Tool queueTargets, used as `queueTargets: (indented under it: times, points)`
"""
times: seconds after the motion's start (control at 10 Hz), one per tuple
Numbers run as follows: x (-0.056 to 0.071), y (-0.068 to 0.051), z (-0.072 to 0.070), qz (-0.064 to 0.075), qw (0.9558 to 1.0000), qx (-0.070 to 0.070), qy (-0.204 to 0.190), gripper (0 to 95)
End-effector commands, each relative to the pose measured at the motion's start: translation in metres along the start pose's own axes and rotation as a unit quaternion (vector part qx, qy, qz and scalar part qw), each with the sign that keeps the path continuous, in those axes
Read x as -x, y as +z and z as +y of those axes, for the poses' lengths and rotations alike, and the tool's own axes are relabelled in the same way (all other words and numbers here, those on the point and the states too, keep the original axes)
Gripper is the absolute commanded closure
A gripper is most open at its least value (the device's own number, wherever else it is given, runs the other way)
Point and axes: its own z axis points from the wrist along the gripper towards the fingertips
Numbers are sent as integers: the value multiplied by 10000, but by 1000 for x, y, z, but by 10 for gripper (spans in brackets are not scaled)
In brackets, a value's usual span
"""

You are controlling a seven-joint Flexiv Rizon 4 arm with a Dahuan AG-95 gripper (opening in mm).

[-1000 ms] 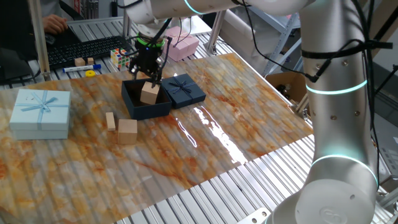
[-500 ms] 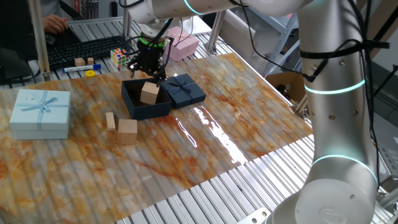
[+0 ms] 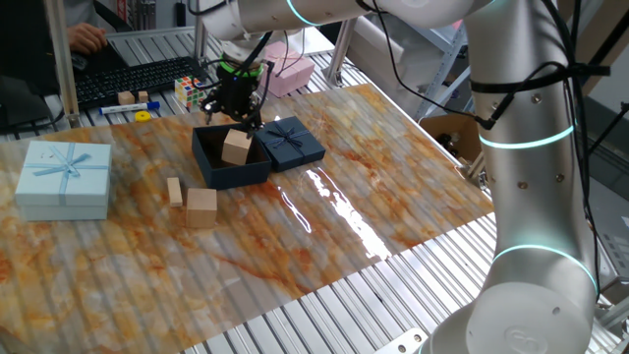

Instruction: Take everything out of the gift box

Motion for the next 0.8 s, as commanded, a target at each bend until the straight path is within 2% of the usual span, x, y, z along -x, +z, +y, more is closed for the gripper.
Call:
queueTargets:
  times: [0.1,0.8]
  points:
    - [2,2,0,9,10000,12,-32,0]
    - [-8,9,-6,-33,9999,-18,-168,0]
